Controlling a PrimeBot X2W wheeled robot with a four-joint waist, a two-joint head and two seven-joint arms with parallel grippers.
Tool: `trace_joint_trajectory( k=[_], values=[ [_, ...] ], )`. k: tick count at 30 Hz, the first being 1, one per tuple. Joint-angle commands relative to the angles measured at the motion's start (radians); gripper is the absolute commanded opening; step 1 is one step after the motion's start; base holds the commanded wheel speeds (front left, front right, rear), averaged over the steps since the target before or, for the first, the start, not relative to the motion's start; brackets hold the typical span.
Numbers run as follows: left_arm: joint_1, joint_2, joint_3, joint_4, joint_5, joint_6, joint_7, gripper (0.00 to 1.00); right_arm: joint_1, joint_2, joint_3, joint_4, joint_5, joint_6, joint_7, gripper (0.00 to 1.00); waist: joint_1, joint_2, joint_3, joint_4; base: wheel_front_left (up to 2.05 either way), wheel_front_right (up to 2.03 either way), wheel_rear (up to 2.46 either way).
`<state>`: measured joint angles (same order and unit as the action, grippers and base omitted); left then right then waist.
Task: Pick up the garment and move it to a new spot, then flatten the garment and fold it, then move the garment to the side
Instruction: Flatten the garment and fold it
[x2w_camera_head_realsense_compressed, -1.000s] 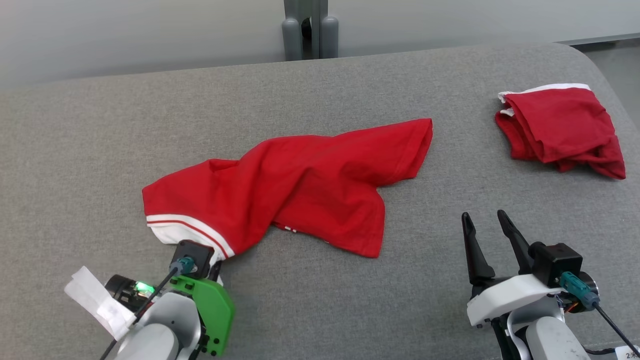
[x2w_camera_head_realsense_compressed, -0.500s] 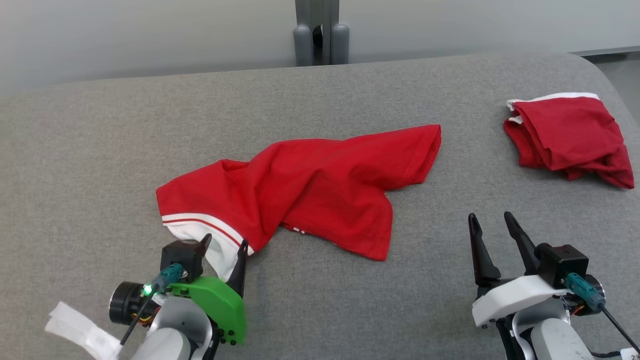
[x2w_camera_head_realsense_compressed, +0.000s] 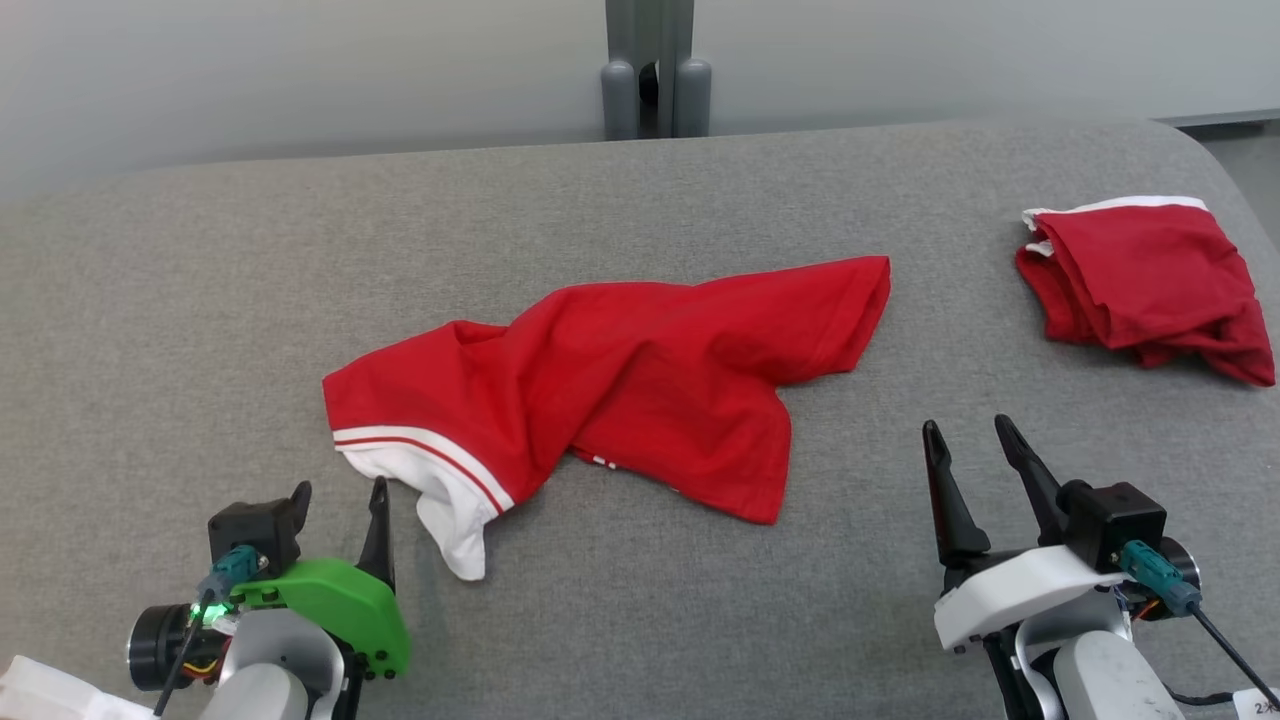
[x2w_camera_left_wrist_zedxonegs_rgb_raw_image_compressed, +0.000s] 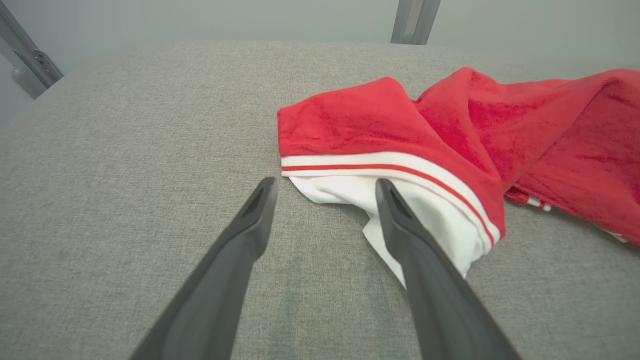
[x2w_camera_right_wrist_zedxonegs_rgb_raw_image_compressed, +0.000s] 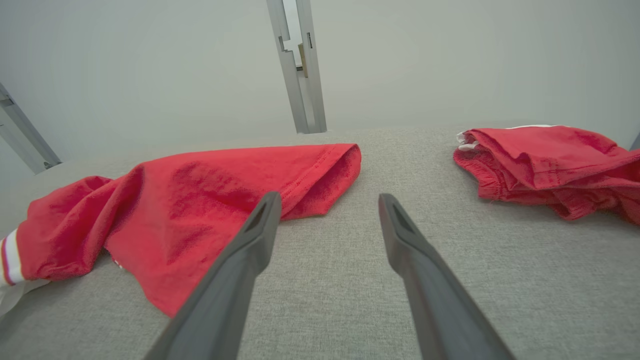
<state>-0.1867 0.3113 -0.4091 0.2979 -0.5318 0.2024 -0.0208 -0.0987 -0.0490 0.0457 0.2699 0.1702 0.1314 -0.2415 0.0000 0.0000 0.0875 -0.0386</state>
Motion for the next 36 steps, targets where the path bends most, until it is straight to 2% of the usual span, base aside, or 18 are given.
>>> trace_joint_trajectory(
  k=[1,9,15,19,21,22,24,30,36],
  values=[
    [-0.034,0.006,0.008,0.043,-0.002,-0.008,-0.011,1.00,-0.011,-0.003,0.002,-0.012,-0.010,-0.001,0.004,1.00,0.0000,0.0000,0.021,-0.025,0.00,0.00,0.00],
    [-0.131,-0.021,0.028,0.288,-0.038,-0.055,-0.058,1.00,-0.009,-0.003,0.000,-0.063,-0.030,-0.001,0.030,1.00,0.0000,0.0000,0.058,-0.086,0.00,0.00,0.00],
    [-0.199,-0.037,0.037,0.422,-0.058,-0.086,-0.080,1.00,0.001,-0.003,0.005,-0.079,-0.031,-0.001,0.042,1.00,0.0000,0.0000,0.075,-0.116,0.00,0.00,0.00],
    [-0.231,-0.046,0.045,0.498,-0.065,-0.076,-0.090,1.00,0.005,-0.003,0.008,-0.086,-0.030,-0.001,0.044,1.00,0.0000,0.0000,0.077,-0.128,0.00,0.00,0.00],
    [-0.241,-0.056,0.046,0.526,-0.070,-0.087,-0.094,1.00,0.008,-0.003,0.008,-0.087,-0.030,-0.001,0.045,1.00,0.0000,0.0000,0.075,-0.131,0.00,0.00,0.00],
    [-0.245,-0.059,0.046,0.537,-0.072,-0.089,-0.097,0.69,0.009,-0.003,0.007,-0.088,-0.031,-0.001,0.044,1.00,0.0000,0.0000,0.074,-0.131,0.00,0.00,0.00],
    [-0.254,-0.063,0.042,0.552,-0.066,-0.095,-0.120,0.00,0.012,-0.003,0.004,-0.088,-0.032,-0.001,0.044,1.00,0.0000,0.0000,0.070,-0.130,0.00,0.00,0.00],
    [-0.266,-0.074,0.040,0.560,-0.055,-0.104,-0.196,0.00,0.024,-0.003,0.001,-0.085,-0.025,-0.002,0.044,1.00,0.0000,0.0000,0.045,-0.107,0.00,0.00,0.00],
    [-0.214,-0.066,0.041,0.483,-0.037,-0.087,-0.233,0.00,0.040,-0.003,-0.010,-0.073,-0.015,-0.002,0.037,1.00,0.0000,0.0000,0.005,-0.053,0.00,0.00,0.00]
  ],
)
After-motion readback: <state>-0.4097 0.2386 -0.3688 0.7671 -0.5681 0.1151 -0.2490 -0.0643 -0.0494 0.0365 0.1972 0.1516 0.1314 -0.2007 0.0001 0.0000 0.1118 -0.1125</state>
